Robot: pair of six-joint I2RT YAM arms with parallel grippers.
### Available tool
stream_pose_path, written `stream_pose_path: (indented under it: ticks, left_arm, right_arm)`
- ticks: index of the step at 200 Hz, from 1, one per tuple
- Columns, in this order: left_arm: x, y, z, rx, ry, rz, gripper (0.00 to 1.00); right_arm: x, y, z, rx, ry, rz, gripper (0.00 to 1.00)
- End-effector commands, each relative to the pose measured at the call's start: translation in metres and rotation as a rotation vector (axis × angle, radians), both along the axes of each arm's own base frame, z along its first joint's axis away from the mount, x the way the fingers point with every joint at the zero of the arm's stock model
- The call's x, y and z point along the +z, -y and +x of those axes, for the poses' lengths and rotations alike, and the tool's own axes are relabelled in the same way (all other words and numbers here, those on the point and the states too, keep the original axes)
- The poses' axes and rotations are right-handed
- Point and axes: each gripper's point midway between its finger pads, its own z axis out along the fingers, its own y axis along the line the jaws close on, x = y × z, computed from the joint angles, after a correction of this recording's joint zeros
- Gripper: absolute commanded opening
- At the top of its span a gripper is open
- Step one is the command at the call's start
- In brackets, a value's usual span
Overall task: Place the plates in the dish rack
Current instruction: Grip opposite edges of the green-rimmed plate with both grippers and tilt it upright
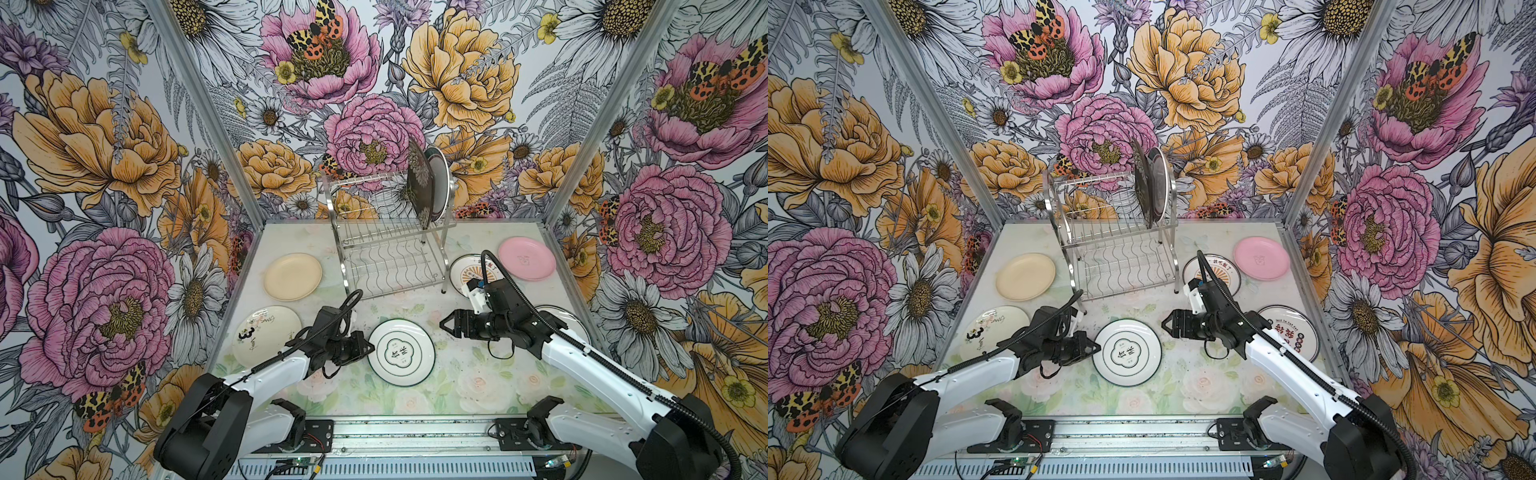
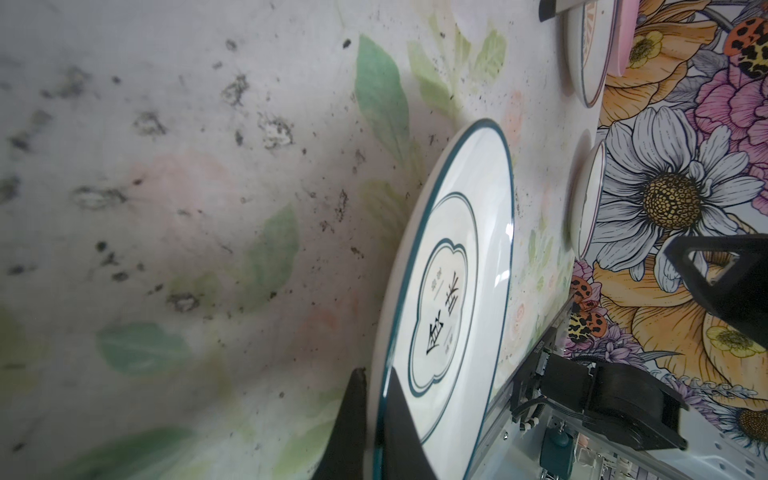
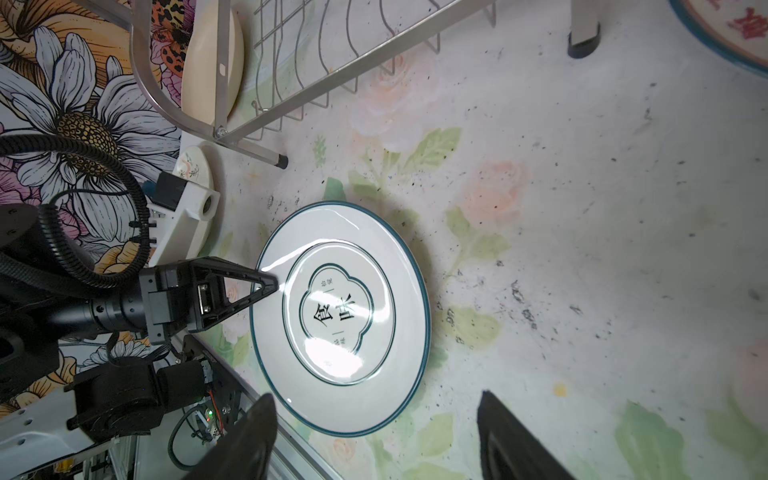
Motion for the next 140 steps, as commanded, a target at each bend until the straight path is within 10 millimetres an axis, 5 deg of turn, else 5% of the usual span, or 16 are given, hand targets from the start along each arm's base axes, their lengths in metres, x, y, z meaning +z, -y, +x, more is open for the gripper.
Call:
stream_pose_path:
  ticks: [1, 51, 109, 140]
  left_arm:
    - [0.043, 0.012, 0.016, -0.024, 0.107, -0.079, 0.00]
    - [0.098, 0.021, 0.027, -0.051, 0.222, -0.196, 0.00]
    - [0.124, 0.026, 0.028, -0.103, 0.261, -0.260, 0.00]
    - [0.130, 0.029, 0.029, -0.119, 0.268, -0.277, 0.00]
  right_arm:
    - [0.006, -0.007, 0.003, 0.028, 0.013, 0.048, 0.76]
    - [0.013, -0.015, 0.009, 0.043, -0.004, 0.108, 0.76]
    - [0.035, -0.039, 0.021, 0.110, -0.015, 0.231, 0.63]
    - [0.050, -0.051, 0.024, 0.156, -0.015, 0.313, 0.48]
